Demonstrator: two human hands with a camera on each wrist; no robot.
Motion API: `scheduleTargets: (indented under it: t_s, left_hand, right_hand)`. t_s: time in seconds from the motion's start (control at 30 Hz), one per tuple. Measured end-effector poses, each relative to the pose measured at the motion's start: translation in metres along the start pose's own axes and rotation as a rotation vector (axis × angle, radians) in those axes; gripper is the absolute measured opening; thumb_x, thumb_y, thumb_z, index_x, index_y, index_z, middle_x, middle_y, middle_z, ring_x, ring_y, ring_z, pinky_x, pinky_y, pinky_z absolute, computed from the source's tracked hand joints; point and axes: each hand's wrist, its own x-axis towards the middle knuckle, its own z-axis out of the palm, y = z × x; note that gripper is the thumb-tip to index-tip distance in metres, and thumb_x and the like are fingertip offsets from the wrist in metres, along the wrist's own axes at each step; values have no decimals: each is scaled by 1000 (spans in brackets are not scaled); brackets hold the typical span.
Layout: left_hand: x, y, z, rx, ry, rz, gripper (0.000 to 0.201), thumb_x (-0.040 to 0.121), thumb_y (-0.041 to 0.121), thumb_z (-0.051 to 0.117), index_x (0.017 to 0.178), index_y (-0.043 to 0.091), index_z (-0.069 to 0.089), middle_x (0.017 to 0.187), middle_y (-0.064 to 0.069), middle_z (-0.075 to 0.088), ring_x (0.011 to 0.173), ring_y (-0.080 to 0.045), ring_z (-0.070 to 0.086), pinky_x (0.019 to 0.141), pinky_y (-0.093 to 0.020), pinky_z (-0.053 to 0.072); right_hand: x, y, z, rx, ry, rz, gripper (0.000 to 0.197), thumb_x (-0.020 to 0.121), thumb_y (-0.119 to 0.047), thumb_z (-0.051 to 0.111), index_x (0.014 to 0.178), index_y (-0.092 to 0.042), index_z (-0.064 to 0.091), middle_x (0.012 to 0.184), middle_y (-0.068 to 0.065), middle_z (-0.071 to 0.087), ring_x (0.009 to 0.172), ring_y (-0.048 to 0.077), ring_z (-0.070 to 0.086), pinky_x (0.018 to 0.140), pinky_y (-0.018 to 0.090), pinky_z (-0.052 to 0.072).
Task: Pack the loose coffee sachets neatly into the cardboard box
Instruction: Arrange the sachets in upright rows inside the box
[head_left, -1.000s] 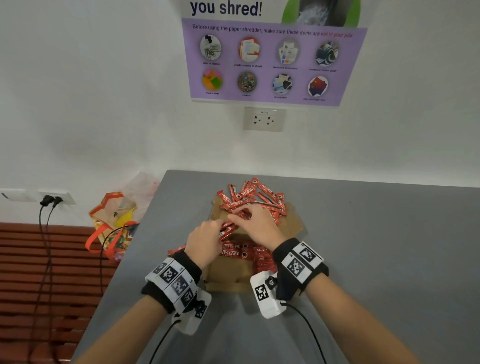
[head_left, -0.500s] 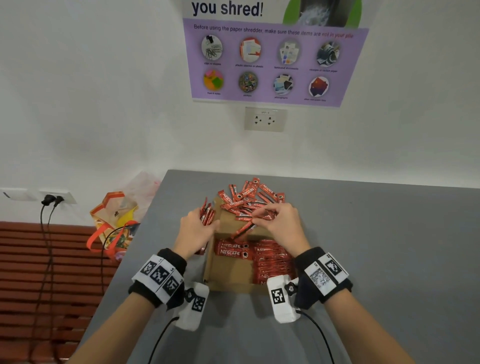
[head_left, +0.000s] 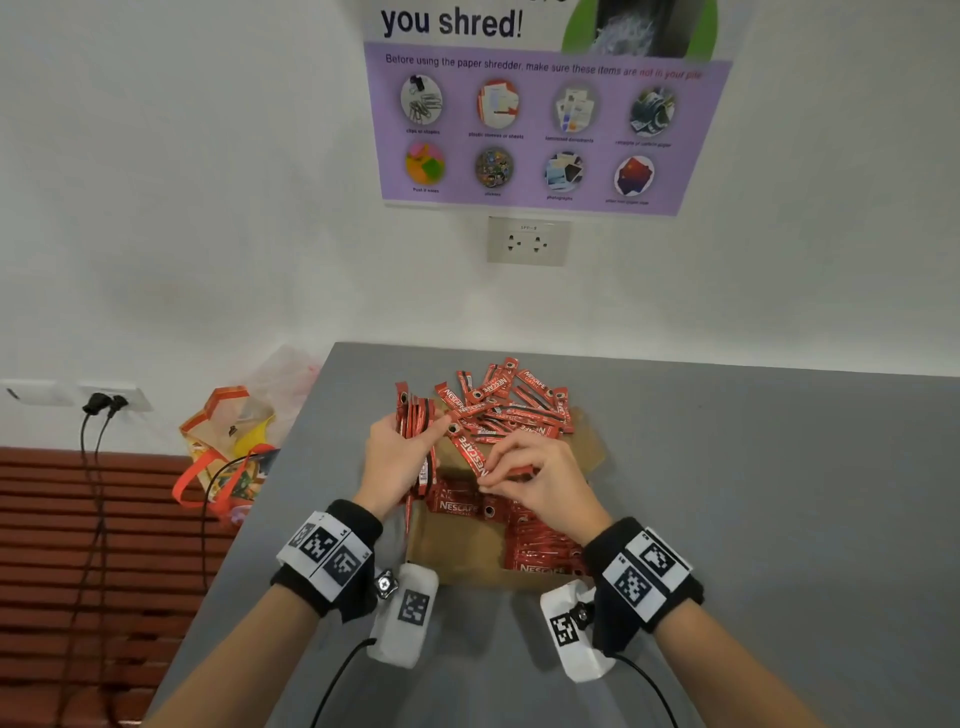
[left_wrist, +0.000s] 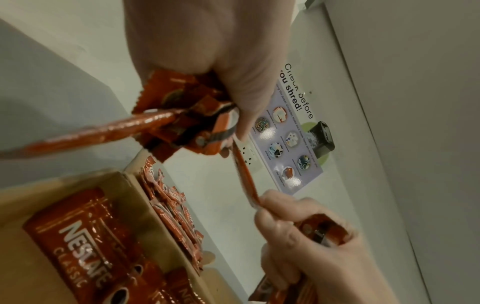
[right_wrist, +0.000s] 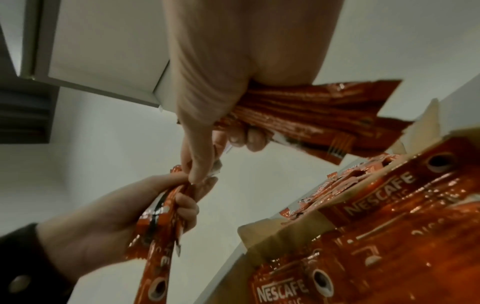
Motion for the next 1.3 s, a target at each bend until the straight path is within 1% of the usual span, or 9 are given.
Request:
scheduleTargets:
  t_s: [0.13, 0.27, 0.4, 0.47, 0.57, 0.77, 0.97, 1.13, 1.3]
  left_hand:
    - [-1, 0, 1, -13, -4, 25, 13, 79, 8, 71, 83, 19, 66, 77, 3, 67, 61, 1, 63, 61, -12, 50]
    - [-2, 2, -6, -53, -9, 26, 12, 78, 6, 72, 83, 17, 67, 78, 0, 69, 62, 2, 65, 59, -11, 50]
    - [-6, 10, -6, 69, -238, 51, 11, 76, 5, 74, 75, 13, 66, 63, 6, 67, 53, -1, 60, 52, -14, 48]
    - [-8, 13, -3, 87, -295, 78, 8, 76, 7, 75, 77, 6, 67, 66, 1, 68, 59, -7, 62, 56, -18, 50]
    - [-10, 12, 1, 36, -258, 95, 9, 75, 7, 75, 74, 8, 66, 63, 6, 67, 59, -2, 62, 57, -13, 48]
    - [-8, 0, 2, 100, -216, 92, 14, 75, 14, 76, 69, 20, 65, 56, 14, 65, 54, 4, 58, 57, -12, 44]
    - [-15, -8, 5, 111, -231, 42, 13, 75, 11, 76, 73, 21, 68, 69, 7, 71, 68, -7, 68, 69, -26, 52]
    - [-8, -6, 1, 463, -264, 102, 21, 74, 15, 78, 67, 24, 60, 67, 8, 66, 60, -7, 63, 52, -13, 48]
    - [-1, -27, 3, 975, -468, 188, 19, 79, 26, 73, 84, 11, 62, 84, -3, 67, 72, -19, 63, 61, -30, 51]
  right_hand:
    - [-1, -3, 4, -85, -56, -62, 3, 72, -9, 78, 74, -11, 76, 86, -12, 61, 81, 4, 59, 72, 12, 47]
    - [-1, -1, -7, -94, -82, 137, 34, 77, 1, 66, 102, -22, 71, 106, -7, 59, 81, -4, 53, 62, 11, 43]
    - [8, -9, -6, -101, -19, 184, 29, 81, -18, 70, 111, -18, 68, 104, -8, 67, 91, -6, 57, 80, 6, 41]
    - [15, -14, 0, -161, -87, 240, 31, 80, -29, 72, 109, -19, 68, 101, -9, 67, 88, -4, 57, 81, 9, 41]
    - [23, -14, 6, -209, -83, 278, 18, 80, -27, 73, 96, -19, 71, 81, -12, 63, 66, -3, 50, 63, 11, 36]
    - [28, -12, 16, -109, 172, 220, 18, 83, -14, 68, 83, -19, 51, 80, -13, 55, 75, -3, 51, 70, 5, 38]
    - [20, -6, 34, 29, 152, 297, 16, 93, -20, 56, 89, -29, 44, 73, -5, 53, 57, 7, 47, 58, 21, 37]
    - [14, -6, 18, -24, 227, 266, 24, 83, -12, 69, 103, -12, 56, 88, -19, 55, 77, -13, 53, 69, 1, 37]
    - [11, 7, -1, -229, -120, 410, 5, 78, -16, 75, 80, -15, 71, 73, -9, 63, 62, -2, 50, 60, 8, 38]
